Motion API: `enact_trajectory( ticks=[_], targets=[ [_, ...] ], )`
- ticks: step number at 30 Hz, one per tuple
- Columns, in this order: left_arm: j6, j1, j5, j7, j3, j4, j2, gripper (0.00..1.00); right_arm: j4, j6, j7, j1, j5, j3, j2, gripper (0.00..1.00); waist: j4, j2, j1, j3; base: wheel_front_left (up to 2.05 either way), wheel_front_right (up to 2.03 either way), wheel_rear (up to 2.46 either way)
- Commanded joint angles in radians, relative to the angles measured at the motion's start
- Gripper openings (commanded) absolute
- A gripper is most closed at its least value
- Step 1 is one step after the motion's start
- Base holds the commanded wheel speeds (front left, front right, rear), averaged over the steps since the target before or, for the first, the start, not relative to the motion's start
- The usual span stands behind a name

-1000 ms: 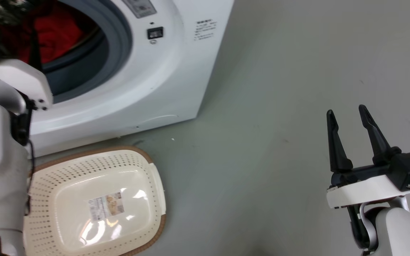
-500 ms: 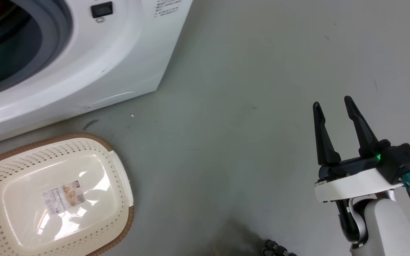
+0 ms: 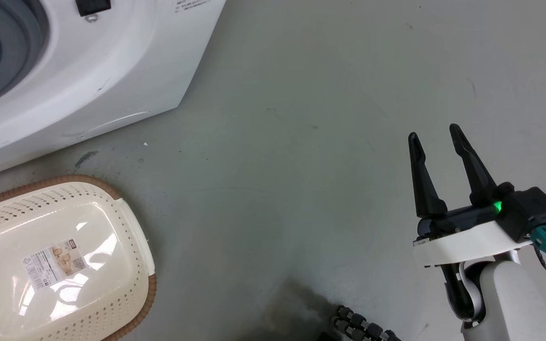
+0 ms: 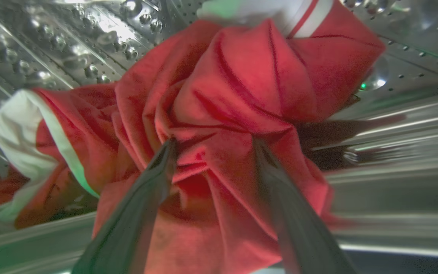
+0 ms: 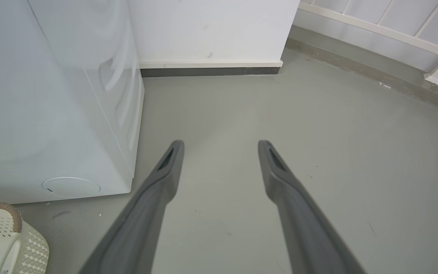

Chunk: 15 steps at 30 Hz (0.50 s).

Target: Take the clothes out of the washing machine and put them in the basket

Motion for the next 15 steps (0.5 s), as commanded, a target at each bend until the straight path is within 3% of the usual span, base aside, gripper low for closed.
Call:
enact_trajectory(
  ticks=[1,2,3,4,5,10,15],
  targets=[
    [0.011,0.022,-0.008,0.048,0.002,0.009,-0.005,1.0,-0.005,-0.001,-0.006,-0.011,0.011,0.002,0.001,1.0,-0.002,0.0,-0.0001,0.004,0.0,0.0,0.0],
    [0.019,0.03,-0.014,0.07,0.005,0.005,-0.006,1.0,-0.005,-0.001,-0.006,-0.012,0.012,0.003,0.001,1.0,-0.002,0.0,-0.0001,0.005,0.0,0.0,0.0],
    [0.021,0.037,-0.018,0.092,0.007,-0.001,-0.007,0.91,-0.006,-0.001,-0.006,-0.014,0.012,0.005,0.001,1.0,-0.003,0.0,-0.0001,0.007,0.0,0.0,0.0],
    [0.028,0.045,-0.022,0.106,0.01,-0.01,-0.007,0.36,-0.007,-0.001,-0.006,-0.016,0.014,0.006,0.001,1.0,-0.003,0.0,-0.0001,0.008,0.0,0.0,0.0],
    [0.033,0.05,-0.022,0.106,0.012,-0.027,-0.006,0.0,-0.008,-0.001,-0.006,-0.019,0.016,0.006,0.001,1.0,-0.004,0.0,-0.0001,0.011,0.0,0.0,0.0],
    [0.065,0.07,-0.025,0.086,0.021,-0.108,0.0,0.0,-0.009,-0.001,-0.006,-0.028,0.013,0.001,0.001,1.0,-0.002,0.0,-0.0001,0.012,0.0,0.0,0.0],
    [0.1,0.105,-0.023,-0.019,0.031,-0.183,-0.004,0.0,-0.007,-0.001,-0.006,-0.026,0.004,-0.004,0.001,1.0,0.01,0.0,-0.0001,-0.013,0.0,0.0,0.0]
  ],
)
